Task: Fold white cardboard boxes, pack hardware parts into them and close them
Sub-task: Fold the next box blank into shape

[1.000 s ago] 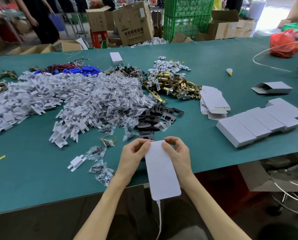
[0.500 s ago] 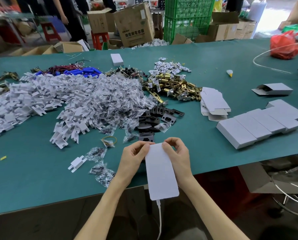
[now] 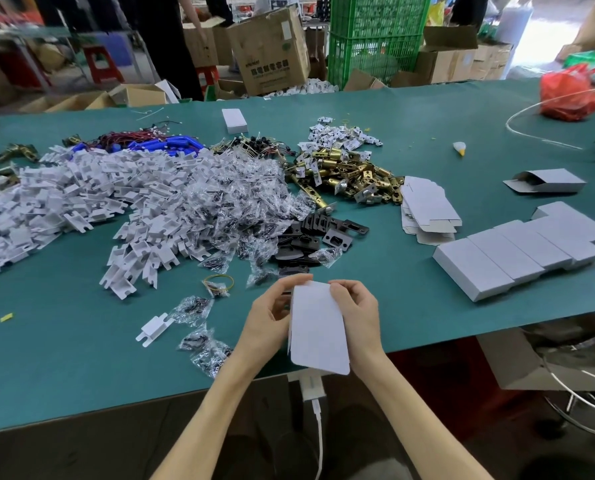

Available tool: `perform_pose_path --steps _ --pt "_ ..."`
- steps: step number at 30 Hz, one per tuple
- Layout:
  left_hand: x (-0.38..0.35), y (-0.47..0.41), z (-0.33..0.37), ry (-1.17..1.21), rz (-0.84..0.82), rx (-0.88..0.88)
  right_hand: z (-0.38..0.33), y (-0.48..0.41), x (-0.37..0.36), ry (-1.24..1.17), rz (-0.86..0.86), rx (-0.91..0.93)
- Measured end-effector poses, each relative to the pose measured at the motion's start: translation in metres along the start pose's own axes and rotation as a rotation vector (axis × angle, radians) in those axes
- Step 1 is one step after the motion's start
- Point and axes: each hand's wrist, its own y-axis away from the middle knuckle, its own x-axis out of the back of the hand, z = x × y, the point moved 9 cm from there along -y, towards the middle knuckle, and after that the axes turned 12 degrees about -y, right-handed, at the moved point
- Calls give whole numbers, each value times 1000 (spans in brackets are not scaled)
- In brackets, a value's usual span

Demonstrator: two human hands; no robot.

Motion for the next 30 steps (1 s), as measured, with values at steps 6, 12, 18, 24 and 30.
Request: perform_pose_path --steps 6,12,18,24,30 --pt "3 -1 -3 43 64 19 -8 7 -10 -156 -107 -7" --pt "2 -1 -10 37 102 70 -18 14 -19 -126 -209 57" --pt "12 2 -9 94 170 84 -13 15 -22 14 -260 61" --pt "20 4 -21 249 260 173 -10 19 -27 184 -302 77" --pt "21 4 -24 272 283 191 -8 19 -29 223 -298 79"
